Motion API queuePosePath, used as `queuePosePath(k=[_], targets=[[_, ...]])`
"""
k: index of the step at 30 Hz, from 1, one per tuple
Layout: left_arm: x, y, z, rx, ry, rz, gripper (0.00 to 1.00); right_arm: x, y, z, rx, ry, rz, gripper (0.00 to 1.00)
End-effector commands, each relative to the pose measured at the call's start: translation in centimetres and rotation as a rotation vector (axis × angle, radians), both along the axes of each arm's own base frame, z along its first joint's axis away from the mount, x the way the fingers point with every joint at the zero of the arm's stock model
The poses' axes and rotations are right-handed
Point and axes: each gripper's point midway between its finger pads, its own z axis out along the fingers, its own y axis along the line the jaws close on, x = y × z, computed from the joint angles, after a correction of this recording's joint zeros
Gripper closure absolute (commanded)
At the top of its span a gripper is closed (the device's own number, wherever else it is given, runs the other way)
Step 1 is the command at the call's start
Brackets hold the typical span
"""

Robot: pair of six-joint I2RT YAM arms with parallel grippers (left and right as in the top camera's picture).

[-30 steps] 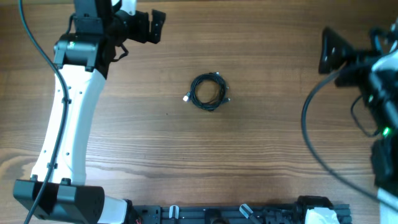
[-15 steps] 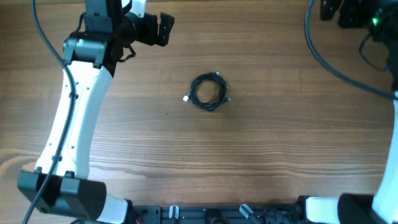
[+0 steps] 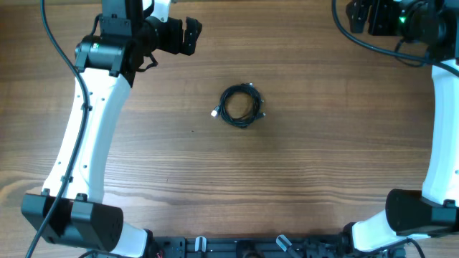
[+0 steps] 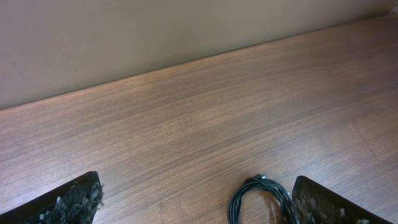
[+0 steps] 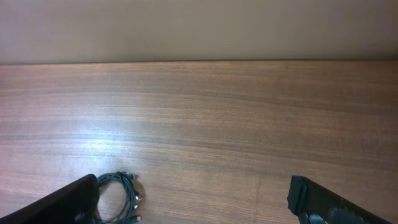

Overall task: Untangle cables
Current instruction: 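Lower the left gripper over the black cable coil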

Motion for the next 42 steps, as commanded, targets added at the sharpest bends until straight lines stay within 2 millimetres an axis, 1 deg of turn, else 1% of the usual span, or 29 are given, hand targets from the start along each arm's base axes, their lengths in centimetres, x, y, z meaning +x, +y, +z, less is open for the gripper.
queuePosePath(k=[1,6,8,10,13,17,22,24,25,26,28,30,32,38,41,42], targets=[[-0.1,-0.7,-0.9,-0.021,0.031,-0.020,0.00,-0.1,-0.3,0.3,0.002,0.000,-0.013,0.00],[-0.2,-0.9,-0.9,-0.031,0.034,-0.033,0.00,-0.4,-0.2,0.1,0.018,0.015,-0.016,0.00],[-0.1,-0.8,-0.8,-0.028,0.030,-0.033,0.00,-0.3,0.6,0.4,0.041,0.000,0.025,0.00],[0.0,-0.7,-0.7,-0.027,0.022,-0.033,0.00,-0.1,1.2,0.8,0.024,-0.027,0.091,0.00],[0.5,-0.8,-0.1,-0.031,-0.010,-0.035,0.00,0.8,1.1,1.7,0.009,-0.083,0.096,0.00],[1.6,-1.0,1.6,-0.041,-0.098,-0.037,0.00,3.1,1.0,5.1,0.046,-0.239,0.057,0.00],[3.4,-1.2,4.9,-0.062,-0.253,-0.037,0.00,5.4,0.7,10.3,0.046,-0.472,0.044,0.00],[3.6,-1.2,5.2,-0.062,-0.268,-0.034,0.00,6.1,-0.3,11.6,0.013,-0.534,-0.008,0.00],[3.7,-1.0,5.0,-0.055,-0.263,-0.024,0.00,6.2,-1.0,11.9,-0.005,-0.548,-0.041,0.00],[3.8,-0.7,4.9,-0.042,-0.266,-0.002,0.00,6.3,-1.9,12.0,-0.048,-0.552,-0.084,0.00],[3.9,0.4,4.2,0.005,-0.243,0.049,0.00,6.1,-2.8,10.6,-0.165,-0.505,-0.078,0.00],[3.5,0.7,3.5,0.055,-0.239,0.035,0.00,5.8,-3.2,9.5,-0.179,-0.466,-0.089,0.00],[2.6,1.0,2.8,0.071,-0.231,0.028,0.00,5.6,-3.2,8.5,-0.174,-0.442,-0.090,0.00],[-0.7,1.7,0.9,0.071,-0.234,0.033,0.00,4.6,-2.4,6.7,-0.157,-0.418,-0.090,0.00],[-2.0,2.4,0.5,0.067,-0.259,0.045,0.00,3.6,-1.8,6.3,-0.157,-0.424,-0.080,0.00],[-2.4,2.6,0.3,0.066,-0.266,0.048,0.00,2.9,-1.7,6.5,-0.167,-0.437,-0.081,0.00]])
